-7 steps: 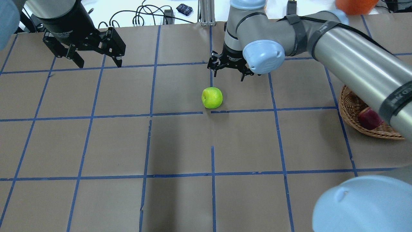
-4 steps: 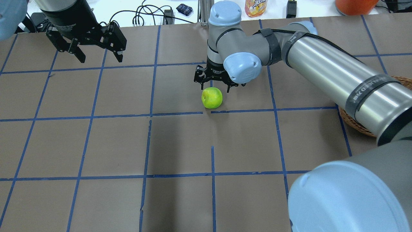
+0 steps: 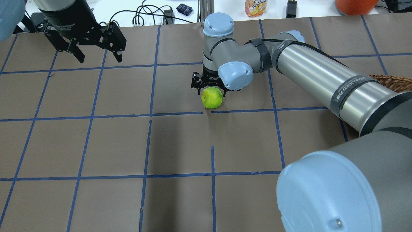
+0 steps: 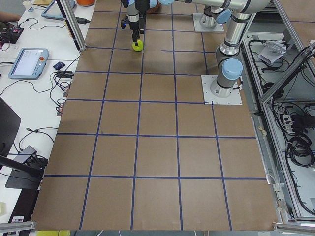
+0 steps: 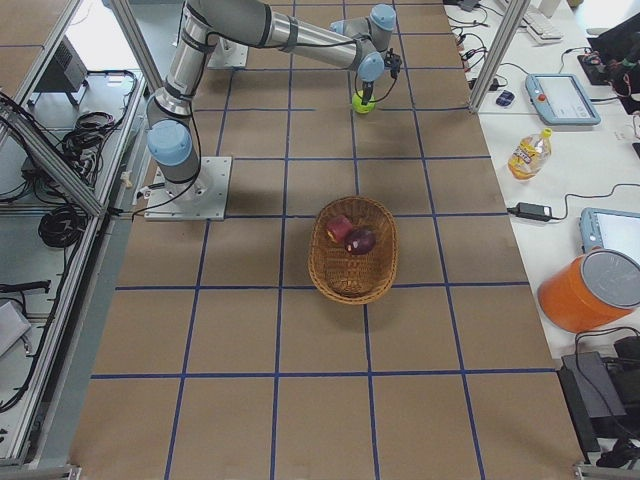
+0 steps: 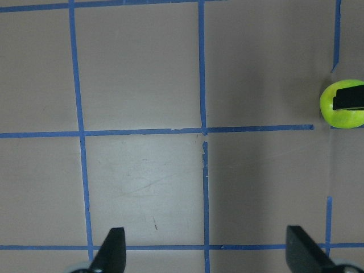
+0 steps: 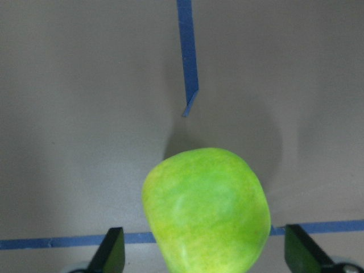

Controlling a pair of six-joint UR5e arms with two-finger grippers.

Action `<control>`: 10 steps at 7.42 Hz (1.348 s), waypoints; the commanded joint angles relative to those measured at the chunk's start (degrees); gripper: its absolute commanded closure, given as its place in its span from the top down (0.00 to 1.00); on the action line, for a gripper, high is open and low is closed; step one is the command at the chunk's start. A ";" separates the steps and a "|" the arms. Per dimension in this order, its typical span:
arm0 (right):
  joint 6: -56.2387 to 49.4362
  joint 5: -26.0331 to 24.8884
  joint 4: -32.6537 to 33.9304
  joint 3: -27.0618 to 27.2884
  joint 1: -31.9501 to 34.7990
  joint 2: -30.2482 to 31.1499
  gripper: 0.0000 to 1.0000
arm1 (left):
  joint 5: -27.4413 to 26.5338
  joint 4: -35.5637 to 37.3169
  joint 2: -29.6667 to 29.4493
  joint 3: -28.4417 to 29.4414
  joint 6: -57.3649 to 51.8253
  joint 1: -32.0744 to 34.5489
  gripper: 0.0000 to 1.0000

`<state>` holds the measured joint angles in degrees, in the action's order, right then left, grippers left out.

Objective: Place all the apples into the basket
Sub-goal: 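Lift the green apple with the right gripper and carry it toward the basket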

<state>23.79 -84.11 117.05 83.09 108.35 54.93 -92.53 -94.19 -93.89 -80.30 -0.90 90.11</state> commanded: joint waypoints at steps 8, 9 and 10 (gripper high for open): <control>-0.59 -1.23 -2.67 2.07 -3.21 6.56 0.59 | -0.02 -0.12 0.19 0.32 0.02 -0.20 1.00; -2.85 -1.41 -4.62 2.51 -7.41 9.20 0.58 | -0.02 -0.12 0.19 0.14 -0.07 -0.37 1.00; -11.31 -3.85 -6.64 4.00 -12.32 11.75 0.58 | -0.02 -0.12 0.72 -0.29 0.02 -0.38 1.00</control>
<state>19.73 -85.98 113.02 85.69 101.48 63.32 -92.53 -94.29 -93.61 -80.22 -0.92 89.81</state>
